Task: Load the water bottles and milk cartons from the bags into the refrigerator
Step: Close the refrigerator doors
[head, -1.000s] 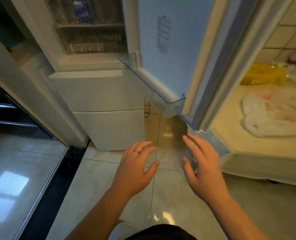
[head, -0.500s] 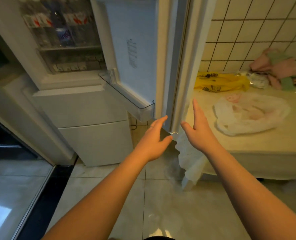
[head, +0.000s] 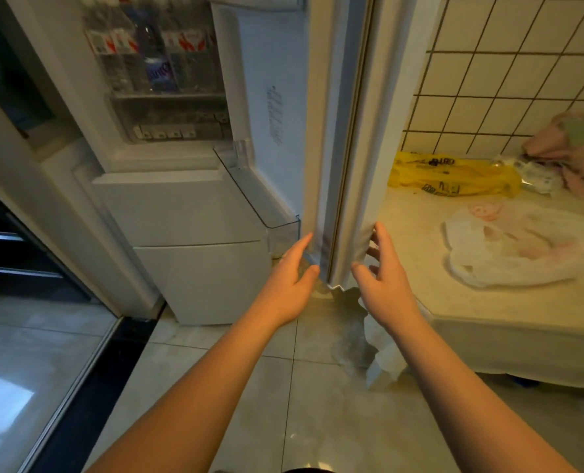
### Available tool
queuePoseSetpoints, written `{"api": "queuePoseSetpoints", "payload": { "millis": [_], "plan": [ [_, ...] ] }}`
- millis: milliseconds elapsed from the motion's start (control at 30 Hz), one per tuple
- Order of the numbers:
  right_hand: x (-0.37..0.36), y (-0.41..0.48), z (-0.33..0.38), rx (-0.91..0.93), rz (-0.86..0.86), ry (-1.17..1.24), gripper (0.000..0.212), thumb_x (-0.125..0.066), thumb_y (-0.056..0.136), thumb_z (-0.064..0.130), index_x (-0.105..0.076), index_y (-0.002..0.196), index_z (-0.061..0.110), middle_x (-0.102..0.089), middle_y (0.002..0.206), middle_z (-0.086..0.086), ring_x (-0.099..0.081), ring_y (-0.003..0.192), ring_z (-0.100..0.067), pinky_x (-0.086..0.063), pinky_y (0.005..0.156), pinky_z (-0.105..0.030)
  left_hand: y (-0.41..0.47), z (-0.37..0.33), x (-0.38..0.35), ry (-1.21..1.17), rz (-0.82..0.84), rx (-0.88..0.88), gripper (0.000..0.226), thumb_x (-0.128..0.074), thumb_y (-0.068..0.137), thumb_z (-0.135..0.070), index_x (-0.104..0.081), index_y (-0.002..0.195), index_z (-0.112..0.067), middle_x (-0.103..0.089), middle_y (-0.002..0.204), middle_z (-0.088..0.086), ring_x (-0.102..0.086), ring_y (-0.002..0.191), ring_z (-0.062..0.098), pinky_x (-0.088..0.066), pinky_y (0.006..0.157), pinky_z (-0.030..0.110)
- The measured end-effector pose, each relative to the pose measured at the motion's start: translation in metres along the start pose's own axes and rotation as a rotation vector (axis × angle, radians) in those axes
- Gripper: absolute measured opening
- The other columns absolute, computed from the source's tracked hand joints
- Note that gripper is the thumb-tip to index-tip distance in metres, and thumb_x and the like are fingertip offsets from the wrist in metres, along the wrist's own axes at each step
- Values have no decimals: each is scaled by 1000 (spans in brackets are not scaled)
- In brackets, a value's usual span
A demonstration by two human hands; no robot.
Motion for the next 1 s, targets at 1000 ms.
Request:
{"api": "queuePoseSetpoints", "payload": {
  "millis": [1000],
  "plan": [
    [-382, 53, 129, 684, 356, -338, 83, -66, 87, 17, -21, 155, 27, 4, 164, -11, 0, 151, -32, -17, 119, -48, -23, 187, 349, -260, -725, 245, 31, -34, 104, -42, -61, 100, -27, -64, 85, -8, -62, 81, 8, -49, 76, 34]
  ]
}}
Point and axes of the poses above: each hand's wrist, its own y-axis towards the middle knuckle, its own x-axis out of the back of the hand, z = x × y, the point moved 4 cm from there along y, towards the middle knuckle
